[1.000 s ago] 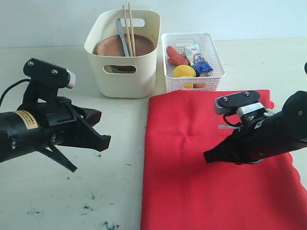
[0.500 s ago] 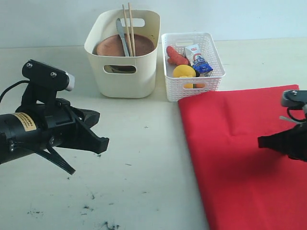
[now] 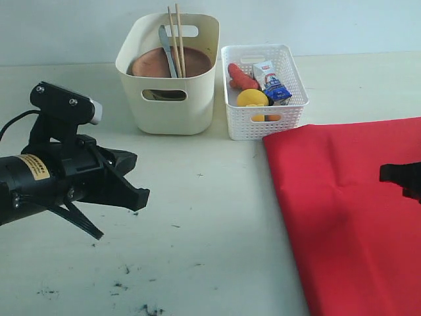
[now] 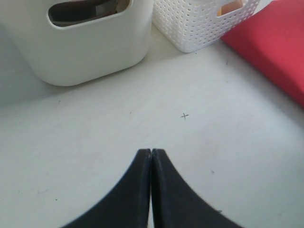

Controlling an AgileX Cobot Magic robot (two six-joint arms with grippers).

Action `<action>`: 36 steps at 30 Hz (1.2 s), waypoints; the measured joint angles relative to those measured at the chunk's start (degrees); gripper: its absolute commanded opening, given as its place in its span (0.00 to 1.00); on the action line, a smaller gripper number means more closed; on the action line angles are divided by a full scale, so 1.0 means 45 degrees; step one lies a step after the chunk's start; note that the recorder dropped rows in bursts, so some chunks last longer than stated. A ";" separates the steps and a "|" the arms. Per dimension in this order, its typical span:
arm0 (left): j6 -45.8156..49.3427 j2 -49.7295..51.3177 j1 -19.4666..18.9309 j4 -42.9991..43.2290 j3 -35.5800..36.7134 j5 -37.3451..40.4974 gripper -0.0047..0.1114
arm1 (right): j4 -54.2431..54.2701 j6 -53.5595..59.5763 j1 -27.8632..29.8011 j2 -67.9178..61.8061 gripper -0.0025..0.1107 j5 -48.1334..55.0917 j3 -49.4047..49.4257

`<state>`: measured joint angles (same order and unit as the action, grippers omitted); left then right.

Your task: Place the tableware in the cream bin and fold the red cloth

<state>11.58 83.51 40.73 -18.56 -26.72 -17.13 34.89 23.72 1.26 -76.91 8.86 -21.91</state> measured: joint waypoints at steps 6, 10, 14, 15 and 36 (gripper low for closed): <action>0.0000 0.0000 0.0000 0.0000 0.0000 -0.0100 0.06 | 0.0769 0.0487 -0.3348 -0.0237 0.02 -0.0326 0.0051; 0.0177 0.0000 0.0000 0.0000 0.0000 -0.0066 0.06 | 0.0918 0.0591 -0.4508 -0.2314 0.02 -0.1606 0.0051; 0.0311 0.0000 0.0000 0.0000 0.0000 0.0115 0.06 | 0.0888 0.0749 -0.4533 -0.3445 0.02 -0.2498 0.0026; 0.0311 0.0000 0.0000 0.0000 0.0000 0.0115 0.06 | 0.0888 0.0839 -0.4275 -0.3504 0.02 -0.2704 0.0026; 0.0311 0.0000 0.0000 0.0000 0.0000 0.0779 0.06 | 0.0888 0.1822 0.0848 -0.5018 0.02 -0.0416 -0.4238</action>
<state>12.98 83.51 40.73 -18.56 -26.72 -13.63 38.89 31.92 5.08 -99.49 6.99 -40.98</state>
